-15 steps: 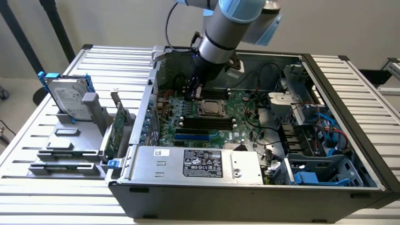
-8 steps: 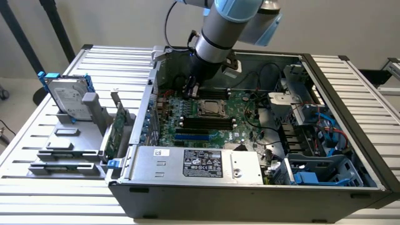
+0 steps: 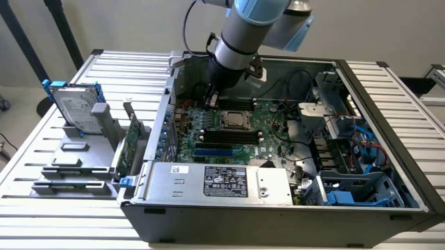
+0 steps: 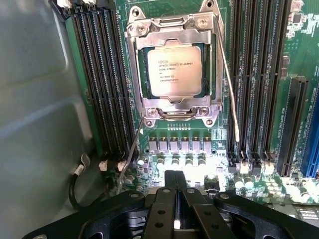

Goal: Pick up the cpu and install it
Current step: 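Install the first cpu locking lever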

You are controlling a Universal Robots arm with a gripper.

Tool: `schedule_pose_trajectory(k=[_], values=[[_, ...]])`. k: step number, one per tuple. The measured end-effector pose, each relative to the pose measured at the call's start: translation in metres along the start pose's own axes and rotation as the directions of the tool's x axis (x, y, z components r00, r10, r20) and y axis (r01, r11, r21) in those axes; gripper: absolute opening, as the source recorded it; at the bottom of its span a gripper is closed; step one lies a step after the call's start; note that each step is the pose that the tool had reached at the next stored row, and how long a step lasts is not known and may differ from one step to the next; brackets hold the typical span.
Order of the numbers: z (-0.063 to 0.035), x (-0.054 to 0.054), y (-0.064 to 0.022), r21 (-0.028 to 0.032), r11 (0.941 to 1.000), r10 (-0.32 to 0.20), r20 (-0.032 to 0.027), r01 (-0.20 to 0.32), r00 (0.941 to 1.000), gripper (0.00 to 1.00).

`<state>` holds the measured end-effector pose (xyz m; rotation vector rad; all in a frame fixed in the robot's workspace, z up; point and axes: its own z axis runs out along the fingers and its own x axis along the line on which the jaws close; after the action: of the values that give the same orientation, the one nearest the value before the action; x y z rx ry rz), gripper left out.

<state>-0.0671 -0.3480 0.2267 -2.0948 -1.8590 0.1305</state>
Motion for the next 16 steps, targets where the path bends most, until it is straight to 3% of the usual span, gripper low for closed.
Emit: schedule_pose_trajectory(k=[7, 13, 16], values=[[-0.0168, 0.002, -0.0083, -0.0036, 0.9996, 0.029, -0.0193, -0.029, 0.9994, 0.11], [-0.0292, 0.004, -0.0153, -0.006, 0.9989, 0.047, -0.0268, -0.047, 0.9986, 0.11], [-0.029, 0.004, -0.0165, -0.0126, 0.9981, 0.059, -0.0277, -0.06, 0.9979, 0.11]])
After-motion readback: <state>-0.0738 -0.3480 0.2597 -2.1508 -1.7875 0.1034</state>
